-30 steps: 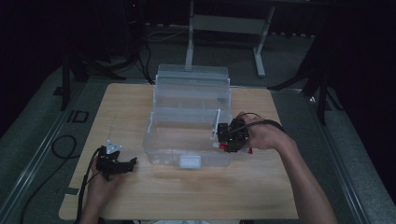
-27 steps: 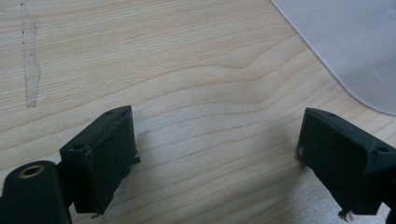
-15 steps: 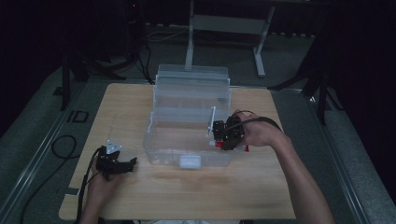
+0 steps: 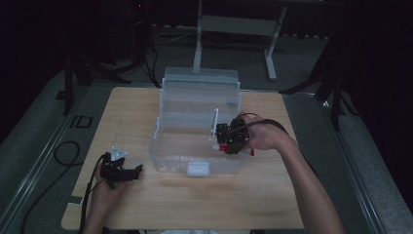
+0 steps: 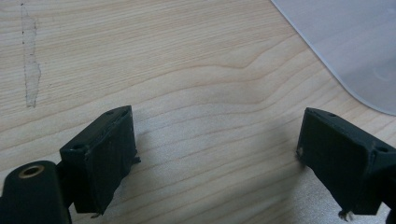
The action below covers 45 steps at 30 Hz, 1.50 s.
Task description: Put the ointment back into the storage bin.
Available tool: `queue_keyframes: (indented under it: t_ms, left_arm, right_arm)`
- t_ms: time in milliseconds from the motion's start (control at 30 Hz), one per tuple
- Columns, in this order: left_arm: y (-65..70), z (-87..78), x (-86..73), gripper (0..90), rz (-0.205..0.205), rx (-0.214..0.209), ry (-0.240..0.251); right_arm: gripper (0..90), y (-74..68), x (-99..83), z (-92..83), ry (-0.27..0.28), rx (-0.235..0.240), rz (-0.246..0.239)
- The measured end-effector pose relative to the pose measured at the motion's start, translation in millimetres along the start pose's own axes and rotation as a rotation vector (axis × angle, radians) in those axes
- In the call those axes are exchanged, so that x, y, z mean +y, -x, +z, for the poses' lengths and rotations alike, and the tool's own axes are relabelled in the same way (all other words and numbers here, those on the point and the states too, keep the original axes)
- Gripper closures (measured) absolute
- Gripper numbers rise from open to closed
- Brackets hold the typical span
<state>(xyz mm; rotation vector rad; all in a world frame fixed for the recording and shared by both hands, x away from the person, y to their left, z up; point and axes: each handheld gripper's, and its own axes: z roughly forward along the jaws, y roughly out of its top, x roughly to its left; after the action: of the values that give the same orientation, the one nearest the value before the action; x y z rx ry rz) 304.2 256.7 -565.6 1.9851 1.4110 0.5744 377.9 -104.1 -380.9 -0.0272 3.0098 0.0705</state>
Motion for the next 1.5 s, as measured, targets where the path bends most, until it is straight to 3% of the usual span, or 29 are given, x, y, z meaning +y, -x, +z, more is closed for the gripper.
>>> queue_keyframes:
  t_ms: [533,1033,1500]
  left_arm:
    - [0.0,0.0,0.0,12.0,0.000,0.000,0.000]
    - [0.0,0.0,0.0,12.0,0.000,0.000,0.000]
    - [0.0,-0.1,0.0,12.0,0.000,0.000,-0.001]
  right_arm:
    - [70.1,4.7,15.3,5.5,-0.010,0.005,-0.023]
    - [70.0,10.3,23.7,24.0,-0.070,0.017,-0.020]
    - [69.9,16.1,27.2,30.5,-0.063,0.034,-0.009]
